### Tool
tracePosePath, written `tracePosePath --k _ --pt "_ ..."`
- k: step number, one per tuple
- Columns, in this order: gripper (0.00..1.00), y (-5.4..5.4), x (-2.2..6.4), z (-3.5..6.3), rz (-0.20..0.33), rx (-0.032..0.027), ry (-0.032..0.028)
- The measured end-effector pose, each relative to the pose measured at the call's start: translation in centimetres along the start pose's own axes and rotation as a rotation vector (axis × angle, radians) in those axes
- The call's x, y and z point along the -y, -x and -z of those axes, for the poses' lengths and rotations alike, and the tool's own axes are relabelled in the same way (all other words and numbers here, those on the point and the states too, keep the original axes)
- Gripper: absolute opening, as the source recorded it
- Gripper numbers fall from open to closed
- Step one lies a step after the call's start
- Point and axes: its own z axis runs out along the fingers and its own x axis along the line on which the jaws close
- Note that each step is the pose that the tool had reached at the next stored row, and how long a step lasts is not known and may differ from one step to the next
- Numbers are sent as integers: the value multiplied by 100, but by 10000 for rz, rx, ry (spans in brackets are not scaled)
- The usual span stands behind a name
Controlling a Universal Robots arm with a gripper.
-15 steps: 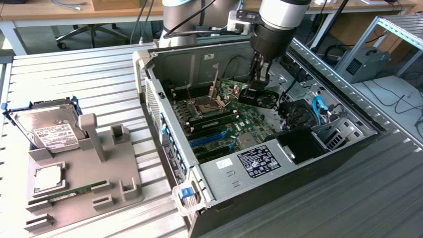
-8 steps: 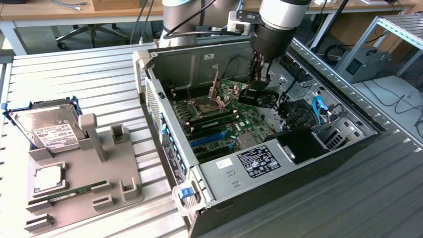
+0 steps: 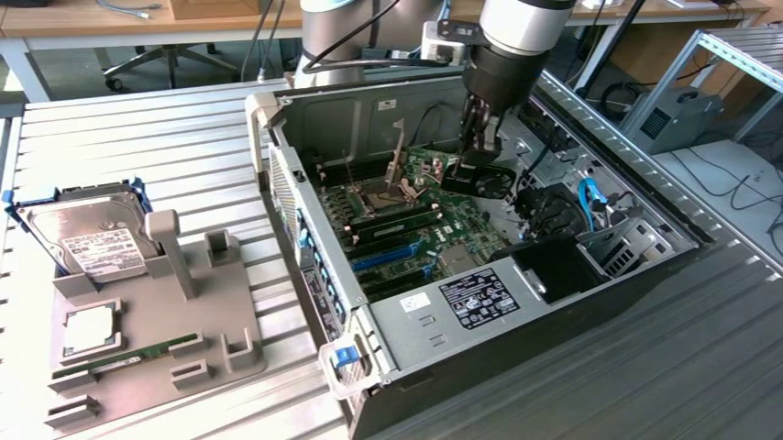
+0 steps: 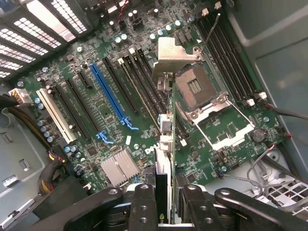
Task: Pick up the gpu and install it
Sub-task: 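Insert the gpu into the slot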
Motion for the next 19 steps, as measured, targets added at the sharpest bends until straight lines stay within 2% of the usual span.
tracePosePath --k 19 --pt "26 0 0 -2 649 -3 20"
